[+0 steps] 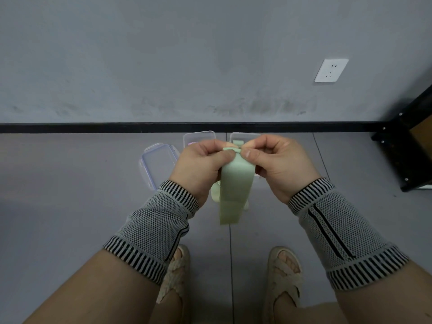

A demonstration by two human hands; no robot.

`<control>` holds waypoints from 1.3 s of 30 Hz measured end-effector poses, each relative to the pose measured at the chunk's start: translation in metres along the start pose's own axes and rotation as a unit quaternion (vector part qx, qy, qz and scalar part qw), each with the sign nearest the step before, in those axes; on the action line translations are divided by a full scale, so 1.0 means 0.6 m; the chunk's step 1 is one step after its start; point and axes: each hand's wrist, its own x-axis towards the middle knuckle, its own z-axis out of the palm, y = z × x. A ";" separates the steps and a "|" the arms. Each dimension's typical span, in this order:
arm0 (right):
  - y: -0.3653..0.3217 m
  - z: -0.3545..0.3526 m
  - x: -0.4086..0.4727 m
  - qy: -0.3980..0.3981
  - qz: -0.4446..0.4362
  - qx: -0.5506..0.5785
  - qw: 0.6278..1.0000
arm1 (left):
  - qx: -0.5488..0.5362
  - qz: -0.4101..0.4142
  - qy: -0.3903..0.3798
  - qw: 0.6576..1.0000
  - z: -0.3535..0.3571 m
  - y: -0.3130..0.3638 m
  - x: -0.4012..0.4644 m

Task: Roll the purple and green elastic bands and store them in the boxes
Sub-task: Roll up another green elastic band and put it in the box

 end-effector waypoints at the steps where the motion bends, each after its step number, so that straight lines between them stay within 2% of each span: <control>1: -0.002 0.000 0.000 -0.005 0.008 0.010 1.000 | -0.002 0.000 -0.002 1.000 -0.001 0.000 0.000; 8: -0.005 0.005 0.001 0.010 0.034 0.023 0.999 | -0.036 -0.019 -0.004 0.999 0.001 0.001 0.000; 13: 0.002 0.007 0.001 0.048 -0.011 -0.039 0.998 | -0.035 -0.021 0.010 0.999 0.007 0.001 0.000; 17: 0.003 0.008 0.000 0.059 -0.039 -0.044 0.997 | -0.039 -0.009 -0.006 0.999 0.007 0.002 0.000; 24: 0.002 0.003 -0.002 -0.029 0.014 0.059 0.998 | -0.019 0.032 0.001 0.999 -0.002 0.008 0.000; 30: -0.001 -0.001 -0.005 0.022 -0.054 -0.118 0.991 | -0.002 0.046 0.003 0.999 -0.005 0.005 -0.001; 39: -0.004 -0.003 -0.005 0.035 -0.075 -0.114 0.990 | -0.035 0.016 -0.004 0.999 -0.003 0.009 0.000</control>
